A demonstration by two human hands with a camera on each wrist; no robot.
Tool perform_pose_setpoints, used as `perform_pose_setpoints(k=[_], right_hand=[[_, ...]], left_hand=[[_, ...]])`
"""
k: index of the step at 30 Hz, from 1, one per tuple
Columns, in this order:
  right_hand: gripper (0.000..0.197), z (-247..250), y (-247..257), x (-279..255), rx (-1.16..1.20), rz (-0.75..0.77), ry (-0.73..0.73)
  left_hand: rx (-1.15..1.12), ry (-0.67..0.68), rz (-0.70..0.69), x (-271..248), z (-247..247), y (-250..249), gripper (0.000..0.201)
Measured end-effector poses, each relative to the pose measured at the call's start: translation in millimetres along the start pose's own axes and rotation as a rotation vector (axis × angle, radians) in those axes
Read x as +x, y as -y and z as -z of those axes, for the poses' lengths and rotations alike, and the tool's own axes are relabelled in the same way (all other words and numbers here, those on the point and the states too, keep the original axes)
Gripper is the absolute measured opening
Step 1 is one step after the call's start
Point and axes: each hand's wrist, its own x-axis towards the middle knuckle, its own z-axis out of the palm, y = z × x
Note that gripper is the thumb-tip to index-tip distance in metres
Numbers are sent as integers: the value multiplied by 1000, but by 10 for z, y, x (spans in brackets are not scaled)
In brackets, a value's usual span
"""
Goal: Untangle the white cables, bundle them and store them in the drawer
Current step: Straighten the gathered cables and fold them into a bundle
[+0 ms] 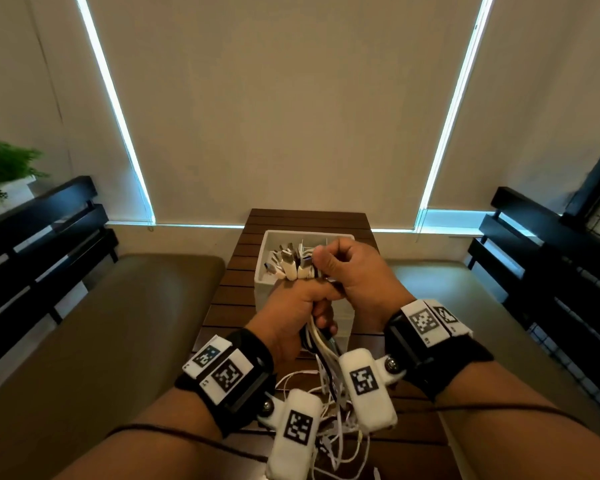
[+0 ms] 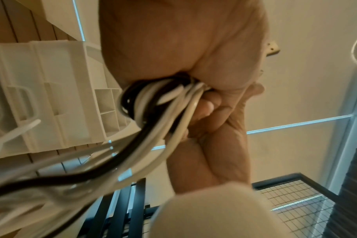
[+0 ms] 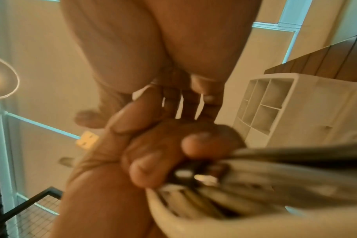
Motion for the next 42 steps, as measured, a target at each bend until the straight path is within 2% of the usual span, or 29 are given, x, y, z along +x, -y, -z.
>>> perform_pose_setpoints(k=[2,3,4,6,8,10,13,16,18,22,24,27,31,32,34,35,36,37,39,42], right_hand=[[82,-22,-49,-91,-14,-100,112],[90,-50,-49,-144,8,-160,158],[88,-24,-117,-176,42,-186,210],[59,-18,-140,-226,77,-271,299],[39,-16,-119,-244,122,-344,376],[26,-49,-94,-236,-42,-348,375],[11,-123,-71,-237,-270,-278,303],[8,-156,-56,-255,-349,-261,250],[11,-163,-48,-293,-280,-282,235],[20,-181,-63,-339,-82,-395,248],[14,-176,-68,-357,-144,-399,233],[15,-209,-134,-331,-324,-301,138],[18,-201,-247,-264,-508,-166,-17],[17,-215,-272,-240,-554,-162,-58],[21,-323,-347,-202,-707,-214,-98],[26,-449,-273,-238,-851,-297,-78],[28,-549,-245,-282,-1119,-357,3],[28,-560,-258,-288,-1208,-364,46],[26,-446,-289,-254,-1156,-192,-41],[26,-327,-403,-207,-1131,-124,-60]], left_hand=[[-5,21,-45,22,60,-68,30],[-19,28,-56,30,92,-107,29],[-37,40,-55,28,118,-143,24],[-8,65,-33,9,149,-157,22],[82,20,-43,1,161,-125,38],[101,-16,-52,-5,153,-110,47],[144,16,-9,13,153,-79,52],[141,58,38,2,143,-77,51],[150,66,26,15,143,-70,45],[126,95,34,10,130,-46,56],[128,101,28,19,118,-35,52],[118,-1,14,24,74,-8,45],[-8,-269,60,37,-51,101,70],[-38,-324,50,9,-94,137,67],[-41,-414,21,-50,-198,172,52],[-46,-454,16,-55,-242,184,47],[-77,-491,28,-53,-281,179,45],[-120,-529,59,-15,-279,172,45],[-213,-572,136,69,-223,133,46],[-278,-541,216,142,-125,102,37]])
